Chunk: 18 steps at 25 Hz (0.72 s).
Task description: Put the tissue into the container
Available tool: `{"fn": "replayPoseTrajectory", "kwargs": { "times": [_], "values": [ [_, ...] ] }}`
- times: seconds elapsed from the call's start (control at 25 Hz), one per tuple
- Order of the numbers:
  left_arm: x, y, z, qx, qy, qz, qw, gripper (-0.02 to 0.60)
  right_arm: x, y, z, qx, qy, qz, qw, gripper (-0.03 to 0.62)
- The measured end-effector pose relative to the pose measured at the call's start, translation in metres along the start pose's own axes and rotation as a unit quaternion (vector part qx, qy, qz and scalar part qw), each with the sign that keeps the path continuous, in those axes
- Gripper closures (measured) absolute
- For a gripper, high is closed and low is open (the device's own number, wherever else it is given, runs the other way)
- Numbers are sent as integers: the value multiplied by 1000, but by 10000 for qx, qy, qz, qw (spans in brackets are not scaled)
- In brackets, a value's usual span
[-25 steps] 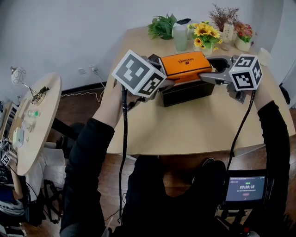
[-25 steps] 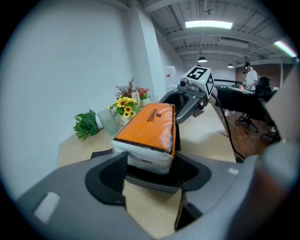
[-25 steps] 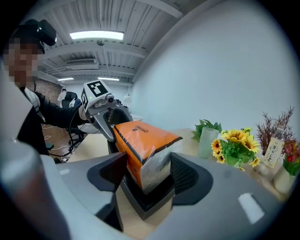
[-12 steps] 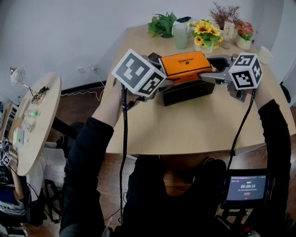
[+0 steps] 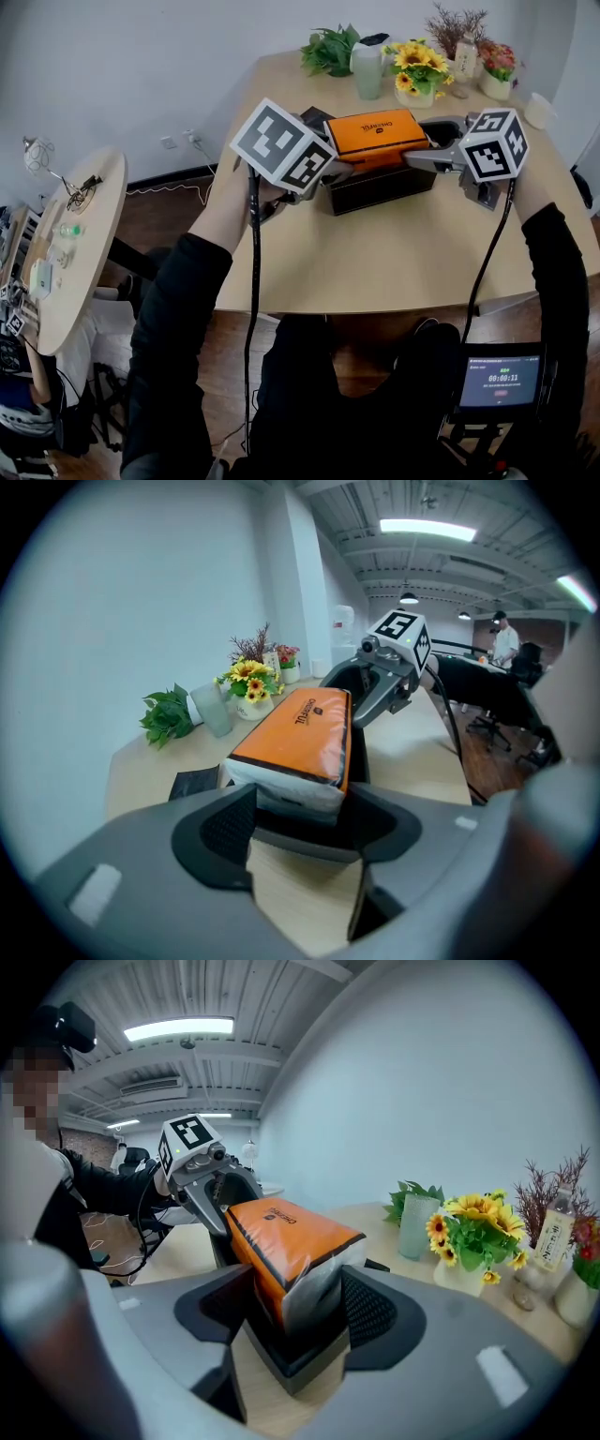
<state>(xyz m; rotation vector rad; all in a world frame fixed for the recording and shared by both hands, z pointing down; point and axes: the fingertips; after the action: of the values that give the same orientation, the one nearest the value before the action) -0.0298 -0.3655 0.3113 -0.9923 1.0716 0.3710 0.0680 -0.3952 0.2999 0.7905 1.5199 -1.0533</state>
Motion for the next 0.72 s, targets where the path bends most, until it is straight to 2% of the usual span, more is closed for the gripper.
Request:
{"fn": "replayPoseTrajectory", "kwargs": {
  "times": [0.32,0.52,0.72],
  "values": [
    [-3,-1,-1,0,95,-46,9999,316,-1,-2,2,5,-62,-82,9999,299],
    [-5,-2,0,-22,203,-62,9998,322,-6,-4,2,32,-355,-316,9989,298],
    [-4,-1,-1,45,123,-28,9999,322,-7,-4,3,20,-353,-332,9988,298]
  ]
}}
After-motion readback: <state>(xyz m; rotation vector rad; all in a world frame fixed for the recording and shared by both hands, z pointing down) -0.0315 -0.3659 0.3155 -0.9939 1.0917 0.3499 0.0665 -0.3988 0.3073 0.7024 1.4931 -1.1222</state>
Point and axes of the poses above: the fingertips, and each gripper's own axes: y backward along the fingers, z to its right, x out of its top, and after that the axes turned 15 degrees about z, right-handed
